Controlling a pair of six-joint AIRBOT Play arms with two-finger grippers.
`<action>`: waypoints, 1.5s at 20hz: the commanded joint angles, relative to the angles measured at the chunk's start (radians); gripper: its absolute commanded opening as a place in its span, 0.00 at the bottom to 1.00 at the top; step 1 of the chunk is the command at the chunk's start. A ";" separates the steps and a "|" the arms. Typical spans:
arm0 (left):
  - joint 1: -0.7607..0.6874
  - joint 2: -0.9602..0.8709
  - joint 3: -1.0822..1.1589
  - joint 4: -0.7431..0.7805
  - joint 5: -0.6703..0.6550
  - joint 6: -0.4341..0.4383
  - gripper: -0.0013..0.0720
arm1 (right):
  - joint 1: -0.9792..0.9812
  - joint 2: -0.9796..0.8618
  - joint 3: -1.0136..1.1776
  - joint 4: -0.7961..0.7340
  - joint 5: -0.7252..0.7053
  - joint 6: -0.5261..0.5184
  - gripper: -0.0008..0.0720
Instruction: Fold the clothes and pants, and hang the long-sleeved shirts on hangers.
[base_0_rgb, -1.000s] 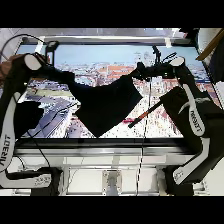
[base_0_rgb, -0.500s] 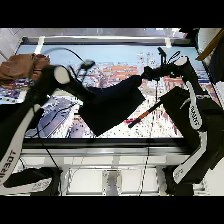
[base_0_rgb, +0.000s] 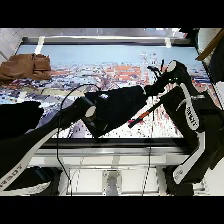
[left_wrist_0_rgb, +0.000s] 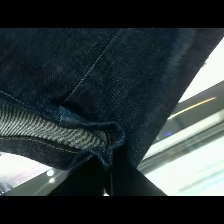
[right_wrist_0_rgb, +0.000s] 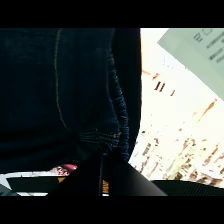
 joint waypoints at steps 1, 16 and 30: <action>-0.019 -0.006 -0.055 0.026 0.057 -0.059 0.03 | 0.015 0.000 -0.065 -0.045 -0.037 0.002 0.03; -0.018 0.275 -0.029 0.069 0.053 -0.059 0.85 | -0.134 0.064 0.109 0.209 0.024 0.116 0.72; -0.018 0.394 -0.029 0.149 0.200 -0.058 0.85 | -0.178 -0.221 0.085 0.437 0.040 0.045 0.91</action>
